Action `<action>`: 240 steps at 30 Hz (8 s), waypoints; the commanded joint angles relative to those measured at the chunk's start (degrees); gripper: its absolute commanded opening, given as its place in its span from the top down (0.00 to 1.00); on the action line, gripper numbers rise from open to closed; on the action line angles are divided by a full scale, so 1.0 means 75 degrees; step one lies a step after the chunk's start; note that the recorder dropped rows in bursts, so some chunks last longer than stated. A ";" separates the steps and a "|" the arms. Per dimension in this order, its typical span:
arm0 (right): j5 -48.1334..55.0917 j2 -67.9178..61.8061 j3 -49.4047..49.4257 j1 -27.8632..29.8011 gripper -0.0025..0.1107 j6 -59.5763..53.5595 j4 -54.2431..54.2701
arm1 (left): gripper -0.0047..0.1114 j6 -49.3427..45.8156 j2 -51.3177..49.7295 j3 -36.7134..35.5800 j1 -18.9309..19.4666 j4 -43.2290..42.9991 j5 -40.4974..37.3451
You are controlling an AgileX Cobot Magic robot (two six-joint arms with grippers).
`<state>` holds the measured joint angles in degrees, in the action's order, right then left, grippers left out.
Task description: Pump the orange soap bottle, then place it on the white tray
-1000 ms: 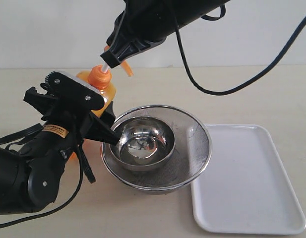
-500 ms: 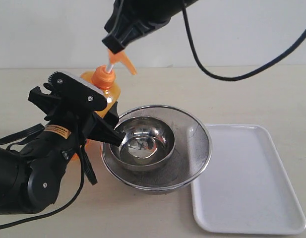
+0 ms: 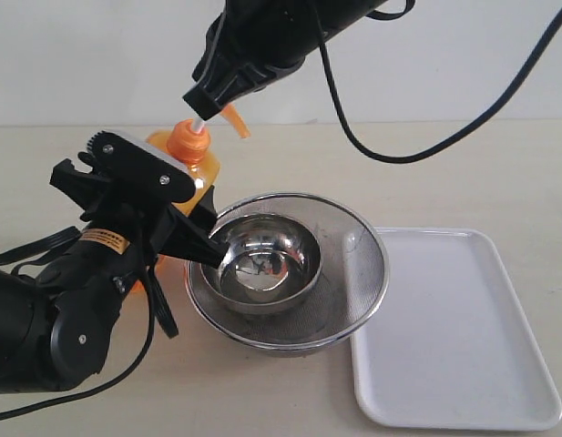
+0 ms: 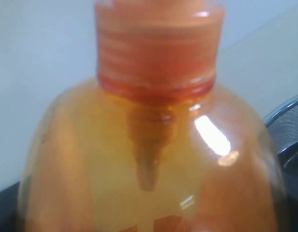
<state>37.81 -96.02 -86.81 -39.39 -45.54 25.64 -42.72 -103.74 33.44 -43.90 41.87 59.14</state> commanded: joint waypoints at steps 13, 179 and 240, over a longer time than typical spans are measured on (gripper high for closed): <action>0.0537 -0.0312 0.0315 -0.0011 0.98 0.0120 0.0044 | 0.92 0.0276 -0.0080 -0.0008 -0.0043 0.0100 -0.0517; 0.1874 1.0582 0.6756 0.0073 0.98 1.0768 -0.9492 | 0.27 0.1361 -0.1875 0.5683 -0.2840 -0.0442 -0.3533; 0.1904 1.0582 0.6756 0.0073 0.98 1.0597 -0.8988 | 0.18 -0.0539 0.0318 0.5683 -0.2385 -0.0444 -1.1732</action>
<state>51.92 -16.95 -35.82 -39.18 34.45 -44.24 -46.54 -101.87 75.79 -61.80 38.48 -25.69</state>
